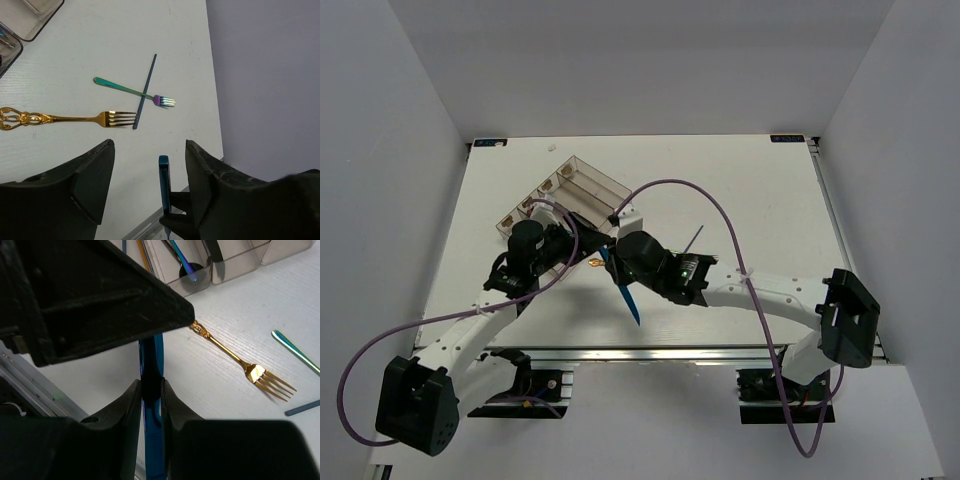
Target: Sort the eating utensils into containers
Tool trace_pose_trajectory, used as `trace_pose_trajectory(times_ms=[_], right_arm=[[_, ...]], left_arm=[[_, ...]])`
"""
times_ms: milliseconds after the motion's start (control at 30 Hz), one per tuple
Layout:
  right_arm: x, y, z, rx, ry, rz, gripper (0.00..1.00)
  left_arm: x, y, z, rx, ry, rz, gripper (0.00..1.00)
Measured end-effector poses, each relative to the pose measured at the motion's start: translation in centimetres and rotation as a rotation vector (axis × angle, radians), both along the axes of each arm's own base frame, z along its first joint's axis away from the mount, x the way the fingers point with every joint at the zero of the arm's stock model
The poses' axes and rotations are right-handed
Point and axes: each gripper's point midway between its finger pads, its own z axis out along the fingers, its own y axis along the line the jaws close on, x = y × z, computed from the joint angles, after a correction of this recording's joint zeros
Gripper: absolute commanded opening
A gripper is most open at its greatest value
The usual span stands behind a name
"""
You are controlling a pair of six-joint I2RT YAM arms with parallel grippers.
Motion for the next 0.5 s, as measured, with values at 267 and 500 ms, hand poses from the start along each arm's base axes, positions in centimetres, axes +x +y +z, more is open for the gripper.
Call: trace_pose_trajectory(times_ms=[267, 500], right_arm=[[1.0, 1.3, 0.2, -0.019, -0.032, -0.003, 0.0], [2.1, 0.8, 0.1, -0.016, -0.023, -0.033, 0.89]], left_arm=[[0.0, -0.8, 0.3, -0.031, 0.002, -0.019, 0.0], [1.2, -0.1, -0.7, 0.045, 0.036, 0.033, 0.0]])
